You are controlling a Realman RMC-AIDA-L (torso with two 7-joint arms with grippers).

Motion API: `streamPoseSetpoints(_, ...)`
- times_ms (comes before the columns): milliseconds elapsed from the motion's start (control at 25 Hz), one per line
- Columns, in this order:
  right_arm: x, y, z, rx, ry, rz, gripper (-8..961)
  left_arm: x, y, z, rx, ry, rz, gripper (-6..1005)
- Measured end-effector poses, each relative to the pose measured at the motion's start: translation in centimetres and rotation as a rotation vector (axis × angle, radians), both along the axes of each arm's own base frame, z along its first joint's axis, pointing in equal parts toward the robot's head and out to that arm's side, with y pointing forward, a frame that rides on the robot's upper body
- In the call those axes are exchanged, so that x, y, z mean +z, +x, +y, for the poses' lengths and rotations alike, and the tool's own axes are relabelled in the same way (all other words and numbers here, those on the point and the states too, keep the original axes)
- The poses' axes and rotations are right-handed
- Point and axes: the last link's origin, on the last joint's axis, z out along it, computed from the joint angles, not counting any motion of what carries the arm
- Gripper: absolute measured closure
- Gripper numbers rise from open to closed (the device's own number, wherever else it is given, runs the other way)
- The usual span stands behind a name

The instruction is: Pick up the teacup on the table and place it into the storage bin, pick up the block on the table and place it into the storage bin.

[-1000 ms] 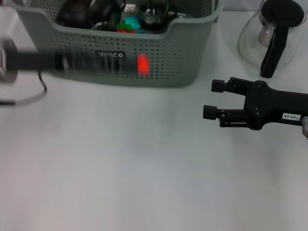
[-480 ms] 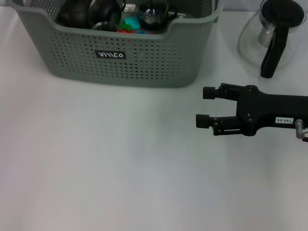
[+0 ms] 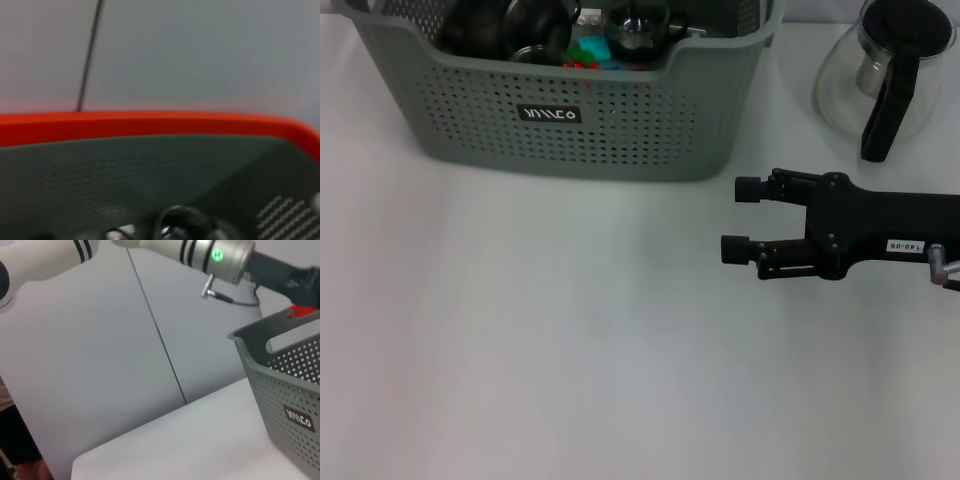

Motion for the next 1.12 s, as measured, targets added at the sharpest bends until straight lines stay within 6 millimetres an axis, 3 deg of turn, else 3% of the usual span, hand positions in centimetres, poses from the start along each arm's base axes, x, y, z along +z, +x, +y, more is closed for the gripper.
streamPoseSetpoints(200, 0.0, 0.1, 0.1, -0.006, 0.005, -0.002, 7, 0.0, 0.0, -0.1, 0.002, -0.002, -0.011, 701)
streamPoseSetpoints(360, 0.0, 0.0, 0.1, -0.005, 0.005, -0.002, 7, 1.5, 0.7, -1.3, -0.059, 0.000, -0.136, 527)
streamPoseSetpoints(560, -0.1, 0.0, 0.2, -0.005, 0.010, 0.000, 7, 5.6, 0.5, -6.1, -0.382, 0.092, -0.576, 339)
streamPoseSetpoints(640, -0.1, -0.1, 0.2, -0.006, 0.011, 0.002, 7, 6.4, -0.7, -8.5, -0.486, 0.115, -0.705, 267)
streamPoseSetpoints(760, -0.2, 0.0, 0.1, 0.002, 0.019, 0.002, 7, 7.1, -2.8, -12.3, -0.653, 0.142, -0.809, 267)
streamPoseSetpoints(960, -0.7, 0.3, -0.3, 0.022, 0.032, 0.005, 7, 4.1, -7.6, -18.3, -0.748, 0.151, -0.706, 267)
streamPoseSetpoints(1000, -0.7, 0.4, -0.4, 0.026, 0.034, 0.005, 7, 4.1, -7.6, -18.3, -0.748, 0.151, -0.706, 267)
streamPoseSetpoints(1040, -0.8, 0.4, -0.4, 0.029, 0.036, 0.005, 7, 2.1, -9.6, -20.3, -0.720, 0.114, -0.618, 267)
streamPoseSetpoints(1120, -0.9, 0.5, -0.6, 0.027, 0.034, 0.007, 7, 0.7, -10.6, -21.5, -0.702, 0.055, -0.552, 267)
